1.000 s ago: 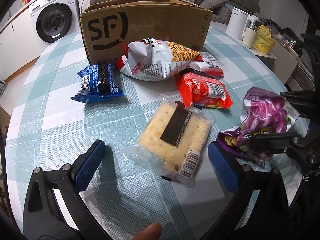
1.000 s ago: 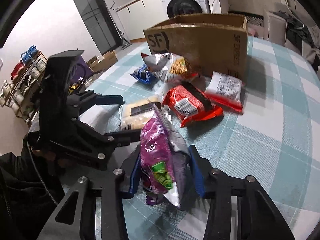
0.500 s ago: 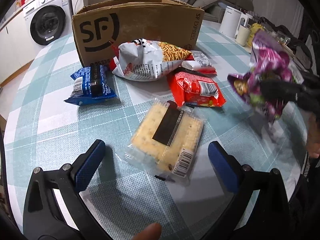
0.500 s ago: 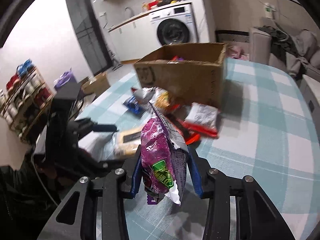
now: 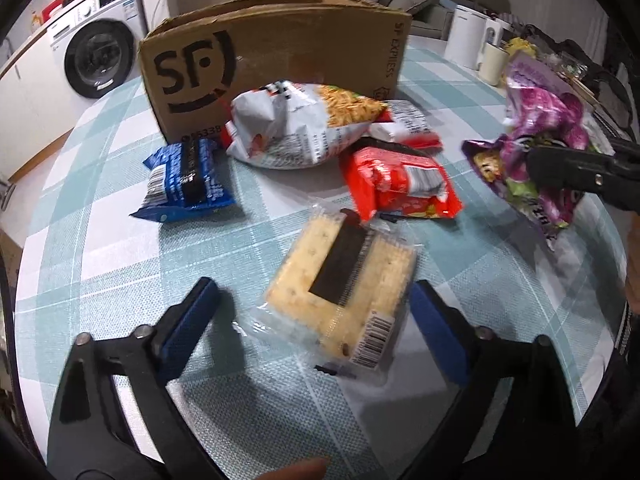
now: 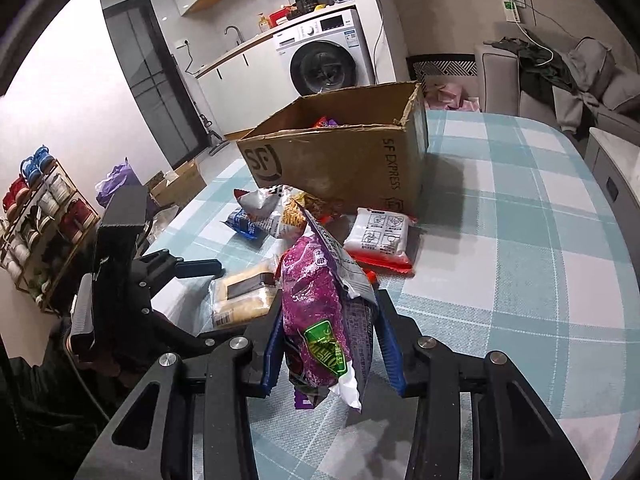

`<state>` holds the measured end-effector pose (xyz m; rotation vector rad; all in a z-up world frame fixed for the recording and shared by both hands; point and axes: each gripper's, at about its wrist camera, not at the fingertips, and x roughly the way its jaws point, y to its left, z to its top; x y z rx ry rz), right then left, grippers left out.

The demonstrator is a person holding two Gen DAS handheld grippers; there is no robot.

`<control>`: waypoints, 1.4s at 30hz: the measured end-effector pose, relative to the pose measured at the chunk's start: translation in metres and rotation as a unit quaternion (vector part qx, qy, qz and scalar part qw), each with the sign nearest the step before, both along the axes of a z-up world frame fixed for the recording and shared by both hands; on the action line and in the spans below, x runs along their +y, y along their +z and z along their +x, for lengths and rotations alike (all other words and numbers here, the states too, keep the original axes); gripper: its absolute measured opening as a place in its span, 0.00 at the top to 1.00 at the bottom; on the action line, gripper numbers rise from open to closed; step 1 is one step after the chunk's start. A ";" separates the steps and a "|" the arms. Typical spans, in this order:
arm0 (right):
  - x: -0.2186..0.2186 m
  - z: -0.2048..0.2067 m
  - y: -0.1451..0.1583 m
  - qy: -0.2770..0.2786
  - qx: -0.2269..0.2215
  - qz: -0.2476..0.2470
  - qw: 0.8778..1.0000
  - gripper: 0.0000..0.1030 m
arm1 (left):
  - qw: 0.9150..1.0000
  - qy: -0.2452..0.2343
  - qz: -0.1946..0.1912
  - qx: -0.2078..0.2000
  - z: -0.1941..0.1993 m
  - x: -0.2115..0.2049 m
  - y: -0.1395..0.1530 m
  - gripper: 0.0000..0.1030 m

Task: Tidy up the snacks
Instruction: 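Grasp the white cracker pack with the left gripper while the right holds its bag, then carry the cracker pack and purple bag over the open SF box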

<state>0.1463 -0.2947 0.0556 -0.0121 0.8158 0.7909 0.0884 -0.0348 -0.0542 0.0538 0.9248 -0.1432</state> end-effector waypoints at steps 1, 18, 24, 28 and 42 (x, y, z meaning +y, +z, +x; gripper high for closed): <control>0.000 0.000 0.000 0.002 0.001 0.000 1.000 0.59 | 1.000 -0.009 0.001 -0.004 -0.002 -0.003 0.001 0.18; 0.005 -0.007 0.006 0.013 -0.011 -0.003 1.000 0.59 | 0.997 -0.046 -0.037 -0.039 -0.027 -0.010 0.019 0.46; 0.002 -0.012 0.015 0.008 -0.022 0.006 1.000 0.59 | 0.995 -0.045 -0.061 -0.059 -0.037 -0.005 0.035 0.46; -0.002 -0.017 0.023 0.002 -0.033 0.013 0.999 0.59 | 0.993 -0.049 -0.075 -0.073 -0.045 0.001 0.046 0.46; -0.020 -0.012 0.041 -0.050 -0.050 0.057 0.996 0.59 | 0.988 -0.010 -0.097 -0.116 -0.047 0.022 0.078 0.46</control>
